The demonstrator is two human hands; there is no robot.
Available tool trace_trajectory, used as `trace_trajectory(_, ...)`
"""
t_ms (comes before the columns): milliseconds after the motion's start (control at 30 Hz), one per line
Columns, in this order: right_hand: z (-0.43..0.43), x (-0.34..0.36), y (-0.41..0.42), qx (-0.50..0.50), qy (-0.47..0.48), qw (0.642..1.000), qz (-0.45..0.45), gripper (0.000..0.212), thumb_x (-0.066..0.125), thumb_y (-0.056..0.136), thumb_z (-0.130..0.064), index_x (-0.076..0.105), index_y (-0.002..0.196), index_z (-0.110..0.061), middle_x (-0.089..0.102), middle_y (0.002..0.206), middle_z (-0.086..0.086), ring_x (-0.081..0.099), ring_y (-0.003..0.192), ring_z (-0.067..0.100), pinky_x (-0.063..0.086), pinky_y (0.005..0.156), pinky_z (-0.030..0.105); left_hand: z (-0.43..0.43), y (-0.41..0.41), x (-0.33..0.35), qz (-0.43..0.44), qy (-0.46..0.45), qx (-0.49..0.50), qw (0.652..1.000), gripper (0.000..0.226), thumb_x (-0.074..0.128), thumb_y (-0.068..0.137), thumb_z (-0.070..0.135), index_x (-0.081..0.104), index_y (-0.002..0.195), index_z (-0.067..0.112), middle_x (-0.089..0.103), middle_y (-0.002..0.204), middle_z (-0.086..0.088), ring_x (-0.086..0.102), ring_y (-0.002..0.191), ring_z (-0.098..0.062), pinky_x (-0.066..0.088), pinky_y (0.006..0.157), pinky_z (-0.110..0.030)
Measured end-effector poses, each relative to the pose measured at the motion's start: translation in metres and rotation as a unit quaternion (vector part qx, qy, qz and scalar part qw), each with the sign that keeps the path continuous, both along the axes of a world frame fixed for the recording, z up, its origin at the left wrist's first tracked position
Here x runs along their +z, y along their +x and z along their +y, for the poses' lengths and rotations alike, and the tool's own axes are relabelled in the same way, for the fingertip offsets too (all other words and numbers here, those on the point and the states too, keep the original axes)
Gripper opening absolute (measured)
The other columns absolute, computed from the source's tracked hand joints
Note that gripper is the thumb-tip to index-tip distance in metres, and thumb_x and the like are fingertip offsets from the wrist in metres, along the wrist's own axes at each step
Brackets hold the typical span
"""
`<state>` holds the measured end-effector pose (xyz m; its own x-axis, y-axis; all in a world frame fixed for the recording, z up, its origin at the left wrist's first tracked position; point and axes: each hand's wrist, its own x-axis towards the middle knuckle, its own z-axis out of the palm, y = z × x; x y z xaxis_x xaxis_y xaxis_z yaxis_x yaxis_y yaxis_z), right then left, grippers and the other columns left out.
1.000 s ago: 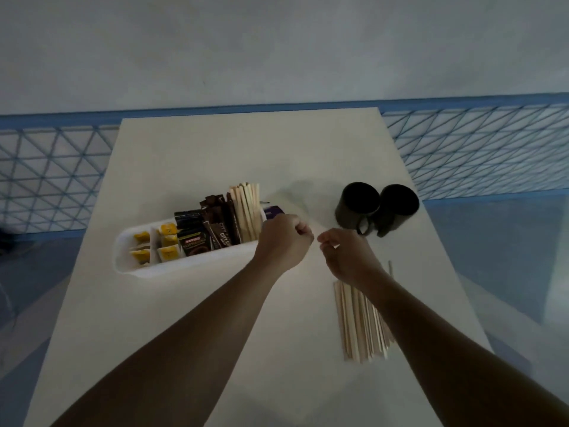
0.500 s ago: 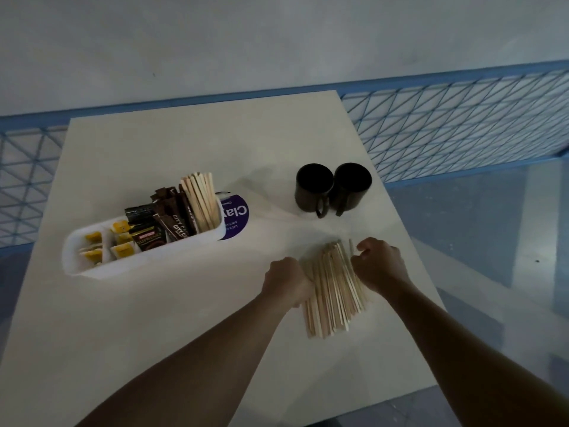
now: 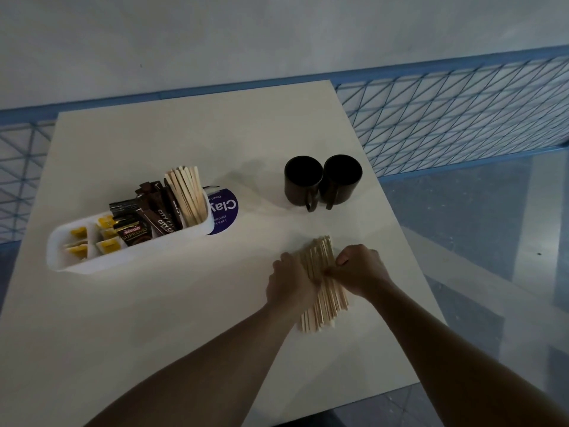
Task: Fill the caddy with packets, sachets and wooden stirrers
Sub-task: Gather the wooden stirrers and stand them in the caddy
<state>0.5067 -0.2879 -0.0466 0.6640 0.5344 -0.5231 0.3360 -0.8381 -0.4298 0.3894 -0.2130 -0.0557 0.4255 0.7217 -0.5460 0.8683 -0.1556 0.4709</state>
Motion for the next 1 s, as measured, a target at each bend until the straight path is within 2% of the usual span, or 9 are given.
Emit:
trace_trajectory(100,0.002,-0.001,-0.001,-0.002,-0.002,1.0,0.004,0.02,0.072,0.086,-0.033,0.069,0.091,-0.015,0.067,0.082,0.002,0.061,0.07,0.013,0.056,0.063,0.032,-0.001,0.001,0.001,-0.01,0.005,0.013,1.0,0.057,0.072,0.081,0.042,0.047,0.122,0.013,0.058,0.115,-0.007,0.063,0.099,-0.026,0.056,0.08,-0.037)
trace_trajectory(167,0.003,-0.001,-0.001,-0.003,0.001,1.0,0.012,0.019,0.07,0.088,-0.031,0.068,0.092,-0.012,0.068,0.084,0.005,0.06,0.069,0.013,0.057,0.065,0.032,-0.001,0.002,0.002,-0.014,0.008,0.003,1.0,0.05,0.069,0.083,0.041,0.05,0.119,0.013,0.061,0.112,-0.006,0.065,0.094,-0.024,0.058,0.078,-0.037)
trace_trajectory(267,0.004,0.0,-0.002,-0.005,0.003,1.0,0.022,0.014,0.068,0.088,-0.024,0.068,0.092,-0.011,0.068,0.086,0.007,0.057,0.067,0.013,0.047,0.057,0.025,0.0,0.001,0.0,-0.017,0.018,-0.006,1.0,0.041,0.069,0.084,0.036,0.055,0.115,0.014,0.065,0.107,-0.005,0.067,0.09,-0.024,0.059,0.076,-0.039)
trace_trajectory(400,0.005,0.002,-0.002,-0.021,0.014,0.999,0.029,0.015,0.063,0.089,-0.019,0.068,0.09,-0.005,0.06,0.074,0.005,0.051,0.06,0.013,0.04,0.052,0.023,0.003,-0.001,0.0,-0.01,0.032,-0.025,0.999,0.034,0.066,0.087,0.023,0.056,0.116,0.008,0.066,0.11,-0.009,0.066,0.098,-0.028,0.057,0.083,-0.038)
trace_trajectory(500,0.005,0.003,-0.001,-0.02,0.013,0.999,0.033,0.015,0.063,0.09,-0.019,0.067,0.09,-0.004,0.057,0.074,0.005,0.05,0.06,0.013,0.037,0.049,0.021,0.005,-0.003,0.001,-0.012,0.027,-0.032,0.999,0.026,0.063,0.09,0.024,0.059,0.111,0.009,0.067,0.106,-0.007,0.066,0.094,-0.026,0.056,0.077,-0.034)
trace_trajectory(733,0.006,0.004,0.001,-0.034,0.016,0.997,0.065,0.019,0.058,0.097,-0.024,0.065,0.088,-0.009,0.066,0.083,0.009,0.062,0.063,0.017,0.05,0.052,0.024,0.011,-0.007,0.008,-0.028,0.015,-0.048,0.998,0.015,0.055,0.094,0.016,0.065,0.104,0.011,0.064,0.095,-0.002,0.06,0.082,-0.017,0.044,0.065,-0.022)
trace_trajectory(833,0.007,0.006,0.002,-0.034,0.012,0.997,0.075,0.016,0.051,0.098,-0.017,0.064,0.092,-0.01,0.067,0.086,0.009,0.062,0.066,0.017,0.048,0.052,0.023,0.016,-0.007,0.009,-0.019,0.003,-0.044,0.999,0.013,0.055,0.093,0.013,0.067,0.099,0.008,0.068,0.096,-0.004,0.063,0.079,-0.018,0.048,0.064,-0.023)
trace_trajectory(933,0.008,0.008,0.002,-0.046,0.017,0.996,0.073,0.015,0.048,0.097,-0.012,0.062,0.092,-0.011,0.066,0.088,0.01,0.065,0.074,0.022,0.053,0.061,0.03,0.022,-0.009,0.007,-0.011,-0.018,-0.039,0.999,0.013,0.057,0.091,0.01,0.068,0.097,0.007,0.069,0.094,-0.005,0.065,0.081,-0.02,0.05,0.063,-0.024)
trace_trajectory(1000,0.011,0.01,0.001,-0.034,0.015,0.998,0.055,0.014,0.046,0.096,-0.009,0.06,0.093,-0.01,0.064,0.089,0.01,0.062,0.075,0.022,0.053,0.061,0.031,0.027,-0.011,0.008,-0.008,-0.033,-0.029,0.999,0.014,0.059,0.089,0.009,0.068,0.1,0.007,0.069,0.097,-0.008,0.067,0.084,-0.022,0.051,0.063,-0.025)
